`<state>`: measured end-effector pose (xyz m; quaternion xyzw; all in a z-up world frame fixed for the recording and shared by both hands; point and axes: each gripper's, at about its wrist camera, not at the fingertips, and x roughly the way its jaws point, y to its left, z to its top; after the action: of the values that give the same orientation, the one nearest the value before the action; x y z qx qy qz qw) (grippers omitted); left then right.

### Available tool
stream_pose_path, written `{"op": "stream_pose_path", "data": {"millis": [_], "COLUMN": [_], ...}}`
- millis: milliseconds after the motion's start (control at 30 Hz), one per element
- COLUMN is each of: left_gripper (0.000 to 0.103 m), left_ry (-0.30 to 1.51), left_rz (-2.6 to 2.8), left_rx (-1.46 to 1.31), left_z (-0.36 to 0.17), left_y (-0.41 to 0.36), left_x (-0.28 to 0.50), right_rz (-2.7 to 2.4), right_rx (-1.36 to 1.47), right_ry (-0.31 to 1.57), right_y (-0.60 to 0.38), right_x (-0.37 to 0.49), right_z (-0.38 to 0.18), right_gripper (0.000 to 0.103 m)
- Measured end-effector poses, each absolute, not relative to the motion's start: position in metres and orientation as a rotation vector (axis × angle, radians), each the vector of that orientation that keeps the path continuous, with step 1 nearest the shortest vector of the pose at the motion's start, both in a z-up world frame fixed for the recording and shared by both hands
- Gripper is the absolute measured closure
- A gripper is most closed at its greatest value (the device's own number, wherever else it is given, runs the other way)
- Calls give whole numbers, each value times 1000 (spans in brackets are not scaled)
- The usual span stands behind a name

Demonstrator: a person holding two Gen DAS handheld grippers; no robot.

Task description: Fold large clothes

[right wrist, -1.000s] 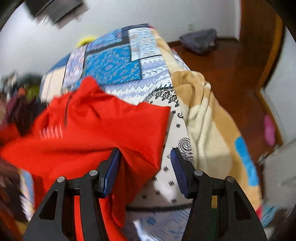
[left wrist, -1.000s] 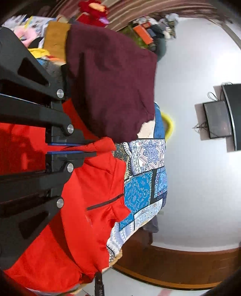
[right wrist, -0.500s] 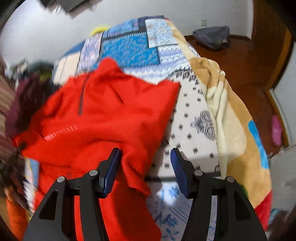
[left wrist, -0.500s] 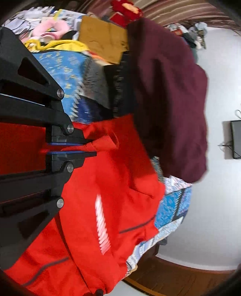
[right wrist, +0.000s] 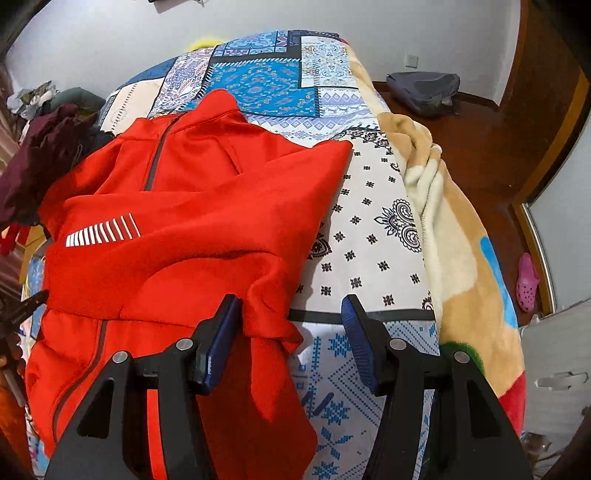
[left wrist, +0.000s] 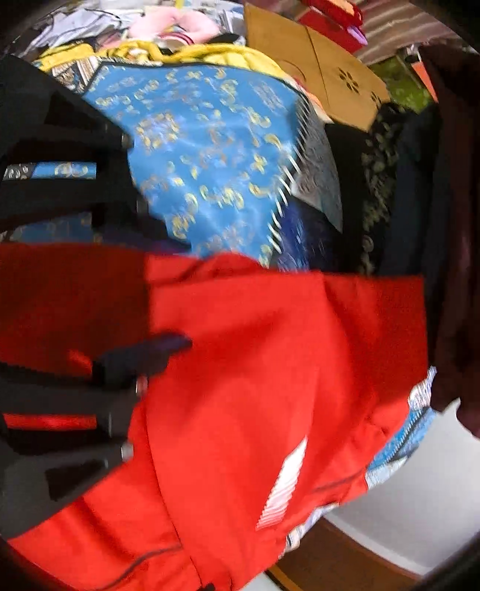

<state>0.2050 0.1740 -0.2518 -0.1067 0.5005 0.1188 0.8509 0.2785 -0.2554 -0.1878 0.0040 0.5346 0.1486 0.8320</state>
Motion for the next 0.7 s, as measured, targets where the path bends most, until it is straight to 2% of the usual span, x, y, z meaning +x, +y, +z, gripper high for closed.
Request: {"op": "stream_pose_path", "data": {"millis": [133, 367, 700], "left_gripper": [45, 45, 41], "left_ry": [1059, 974, 827], "left_rz": [258, 238, 16], "left_rx": [-224, -208, -48], "left_z": [-245, -201, -127], "left_y": [181, 179, 91], "left_x": [201, 210, 283], "right_rz": [313, 279, 368], "right_rx": [19, -29, 20], "right_ry": [1148, 1010, 876], "right_y": [-258, -256, -226], "right_x": [277, 278, 302], "right_z": [-183, -146, -97], "right_gripper": [50, 50, 50]}}
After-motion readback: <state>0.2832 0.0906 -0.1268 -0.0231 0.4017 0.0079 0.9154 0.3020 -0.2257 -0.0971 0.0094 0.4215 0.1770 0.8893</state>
